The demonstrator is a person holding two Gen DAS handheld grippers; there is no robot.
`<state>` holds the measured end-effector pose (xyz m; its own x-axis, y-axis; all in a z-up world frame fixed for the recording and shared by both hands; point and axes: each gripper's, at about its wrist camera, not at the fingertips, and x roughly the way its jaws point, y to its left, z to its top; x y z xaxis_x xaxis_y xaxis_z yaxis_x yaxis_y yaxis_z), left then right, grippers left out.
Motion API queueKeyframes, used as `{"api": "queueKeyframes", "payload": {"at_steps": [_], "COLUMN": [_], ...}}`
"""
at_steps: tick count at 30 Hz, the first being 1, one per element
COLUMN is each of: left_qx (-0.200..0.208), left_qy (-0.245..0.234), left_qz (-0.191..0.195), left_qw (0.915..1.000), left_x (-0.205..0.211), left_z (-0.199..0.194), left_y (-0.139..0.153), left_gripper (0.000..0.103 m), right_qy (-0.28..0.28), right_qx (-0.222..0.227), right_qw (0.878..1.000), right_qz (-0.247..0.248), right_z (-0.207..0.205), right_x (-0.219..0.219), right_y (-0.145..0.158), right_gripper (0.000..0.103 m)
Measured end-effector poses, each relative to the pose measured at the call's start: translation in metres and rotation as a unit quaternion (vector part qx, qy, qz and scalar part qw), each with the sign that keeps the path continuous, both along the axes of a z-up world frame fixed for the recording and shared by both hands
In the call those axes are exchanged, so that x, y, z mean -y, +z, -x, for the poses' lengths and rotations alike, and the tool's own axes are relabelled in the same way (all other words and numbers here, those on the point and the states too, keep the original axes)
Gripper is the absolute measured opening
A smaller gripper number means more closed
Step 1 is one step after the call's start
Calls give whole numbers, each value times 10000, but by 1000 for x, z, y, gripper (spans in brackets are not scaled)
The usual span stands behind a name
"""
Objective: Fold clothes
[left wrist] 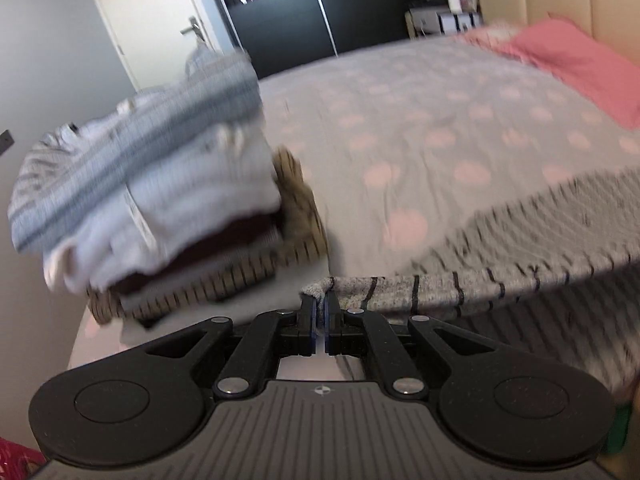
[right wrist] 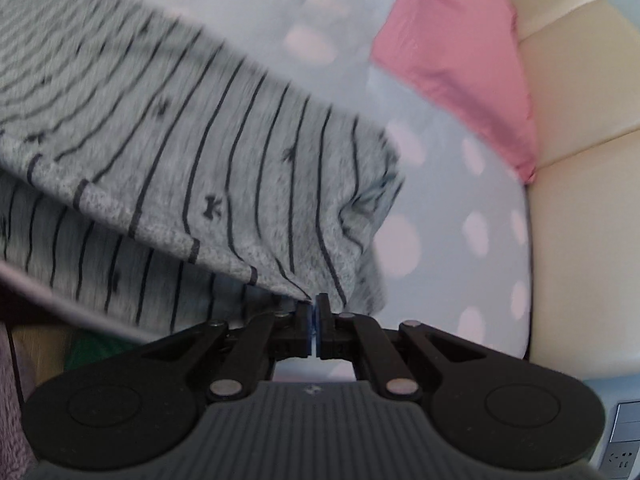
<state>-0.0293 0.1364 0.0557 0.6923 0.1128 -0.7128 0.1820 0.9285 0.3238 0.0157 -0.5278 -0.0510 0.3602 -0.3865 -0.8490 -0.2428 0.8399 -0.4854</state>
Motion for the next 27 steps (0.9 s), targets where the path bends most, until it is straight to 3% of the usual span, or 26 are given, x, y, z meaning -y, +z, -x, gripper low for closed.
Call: {"api": "queueKeyframes", "payload": {"at_steps": [5,9,15,20,23,27], "left_qx": [-508,-1074,-1898,-2362,-2613,-2776], "left_qy": [-397,-725,-1245,-1528,-1521,-1350], "left_qz": [-345,-659,-1114,-1381,-1226,-542], "left_qw": [9973,9894,9675,9496,9453,9496], "left_x": [8,13,24,28,24,7], "left_z": [19,30,40,39,30,13], "left_y": [-27,-57,-103,-126,-131,-117], "left_gripper": [2,2,2,2,3,12], "right_qy": [85,110,185,85,219,721], "right_qx": [-567,-851,-1110,-1031,-802,-224], "right_qw": [9976,9951,9914,9926,9931,9892], "right_qz": [375,487,664,632,832,1255], "right_z": [4,8,5,8,12,15], "right_x": [-9,-13,-19,-23,-34,-65], "right_y": [-38,-61,-80,-70,-54,-27], "right_gripper": [2,2,2,8,21,32]}}
